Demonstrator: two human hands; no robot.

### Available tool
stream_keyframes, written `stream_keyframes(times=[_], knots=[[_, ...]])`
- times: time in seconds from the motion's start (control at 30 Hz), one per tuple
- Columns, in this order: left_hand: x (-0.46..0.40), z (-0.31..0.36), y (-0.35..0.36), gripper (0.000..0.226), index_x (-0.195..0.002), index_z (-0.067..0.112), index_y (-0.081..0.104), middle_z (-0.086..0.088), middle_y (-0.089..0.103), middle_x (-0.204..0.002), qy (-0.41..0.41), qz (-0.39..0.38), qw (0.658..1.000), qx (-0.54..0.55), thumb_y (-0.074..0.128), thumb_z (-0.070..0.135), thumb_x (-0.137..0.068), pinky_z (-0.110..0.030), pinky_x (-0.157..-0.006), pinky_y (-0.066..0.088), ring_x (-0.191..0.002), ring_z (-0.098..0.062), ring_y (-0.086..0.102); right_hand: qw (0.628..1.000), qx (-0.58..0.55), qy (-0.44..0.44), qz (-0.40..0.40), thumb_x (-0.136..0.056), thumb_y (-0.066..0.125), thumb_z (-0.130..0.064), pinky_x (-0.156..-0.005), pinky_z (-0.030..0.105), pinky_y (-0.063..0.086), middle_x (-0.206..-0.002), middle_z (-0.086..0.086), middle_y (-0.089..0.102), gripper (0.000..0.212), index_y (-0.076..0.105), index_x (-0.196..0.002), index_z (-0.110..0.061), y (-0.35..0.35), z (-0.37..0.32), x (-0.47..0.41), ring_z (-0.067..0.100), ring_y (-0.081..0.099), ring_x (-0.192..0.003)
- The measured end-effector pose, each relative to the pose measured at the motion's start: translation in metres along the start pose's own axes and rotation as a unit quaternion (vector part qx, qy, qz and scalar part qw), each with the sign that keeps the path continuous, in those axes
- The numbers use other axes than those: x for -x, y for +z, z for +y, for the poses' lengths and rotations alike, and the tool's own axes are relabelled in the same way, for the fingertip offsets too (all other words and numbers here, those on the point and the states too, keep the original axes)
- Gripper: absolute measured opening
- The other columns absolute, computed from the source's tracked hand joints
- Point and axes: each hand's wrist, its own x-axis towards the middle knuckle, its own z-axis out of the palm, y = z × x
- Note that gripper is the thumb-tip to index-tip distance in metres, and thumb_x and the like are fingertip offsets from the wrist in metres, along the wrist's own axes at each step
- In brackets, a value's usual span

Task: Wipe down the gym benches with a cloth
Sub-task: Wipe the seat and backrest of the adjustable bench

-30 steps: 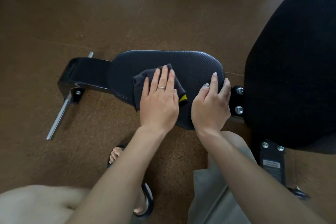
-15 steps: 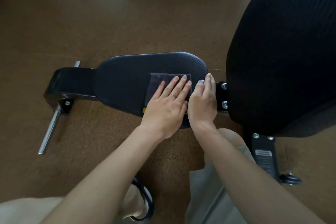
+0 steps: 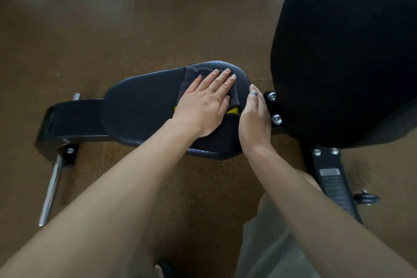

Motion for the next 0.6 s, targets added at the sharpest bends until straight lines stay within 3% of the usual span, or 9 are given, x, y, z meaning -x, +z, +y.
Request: stream_keyframes(times=[0.13,0.3,0.37,0.43,0.5,0.6], knots=[[-0.037,-0.015,-0.007,0.056,-0.166,0.030,0.003,0.012,-0.002,-0.173,0.036,-0.008,0.999,0.002,0.017,0.038,-0.112,-0.037,-0.129,-0.005,-0.159,-0.009,-0.005,0.999,-0.036,0.027,0.022,-0.112,0.022,-0.029,-0.119,0.022,0.023,-0.158,-0.005,0.045,0.048,0.046,-0.153,-0.020,-0.003,-0.001,0.004,0.006,0.037,-0.145],[0.001,-0.007,-0.004,0.059,-0.166,0.026,-0.002,0.008,-0.009,-0.173,0.098,-0.023,0.995,-0.003,0.014,0.042,-0.111,-0.043,-0.129,-0.006,-0.159,-0.012,-0.011,0.995,-0.049,0.079,0.036,-0.093,0.024,-0.045,-0.121,0.041,0.034,-0.151,0.000,0.054,0.067,0.054,-0.147,-0.018,-0.006,-0.010,0.019,0.014,0.048,-0.140],[0.039,-0.008,0.001,0.059,-0.166,0.026,-0.002,0.008,-0.011,-0.172,0.147,-0.019,0.989,-0.008,0.013,0.043,-0.111,-0.043,-0.130,-0.006,-0.158,-0.012,-0.014,0.992,-0.066,0.098,0.036,-0.098,0.025,-0.048,-0.112,0.034,0.041,-0.146,-0.004,0.058,0.063,0.051,-0.149,-0.020,-0.010,-0.009,0.029,0.008,0.052,-0.130],[0.056,-0.014,0.001,0.059,-0.165,0.027,-0.004,0.009,-0.013,-0.171,0.181,-0.035,0.983,0.001,0.012,0.044,-0.111,-0.040,-0.129,-0.011,-0.156,-0.011,-0.019,0.986,-0.102,0.126,0.033,-0.108,0.025,-0.047,-0.089,0.019,0.042,-0.119,-0.016,0.064,0.055,0.050,-0.150,-0.021,-0.014,-0.008,0.037,-0.003,0.056,-0.106],[0.051,-0.019,-0.001,0.059,-0.165,0.029,-0.004,0.010,-0.013,-0.171,0.195,-0.039,0.980,0.000,0.012,0.045,-0.111,-0.038,-0.128,-0.011,-0.156,-0.010,-0.019,0.983,-0.112,0.145,0.028,-0.110,0.026,-0.047,-0.074,0.014,0.038,-0.098,-0.024,0.057,0.054,0.049,-0.150,-0.020,-0.016,-0.008,0.045,-0.007,0.055,-0.089],[0.025,-0.019,-0.002,0.059,-0.165,0.030,-0.002,0.010,-0.008,-0.172,0.218,-0.029,0.975,-0.007,0.013,0.046,-0.111,-0.039,-0.129,-0.008,-0.158,-0.011,-0.013,0.979,-0.119,0.163,0.037,-0.109,0.027,-0.046,-0.071,0.011,0.034,-0.106,-0.021,0.058,0.052,0.046,-0.152,-0.023,-0.012,-0.004,0.055,-0.007,0.053,-0.088]])
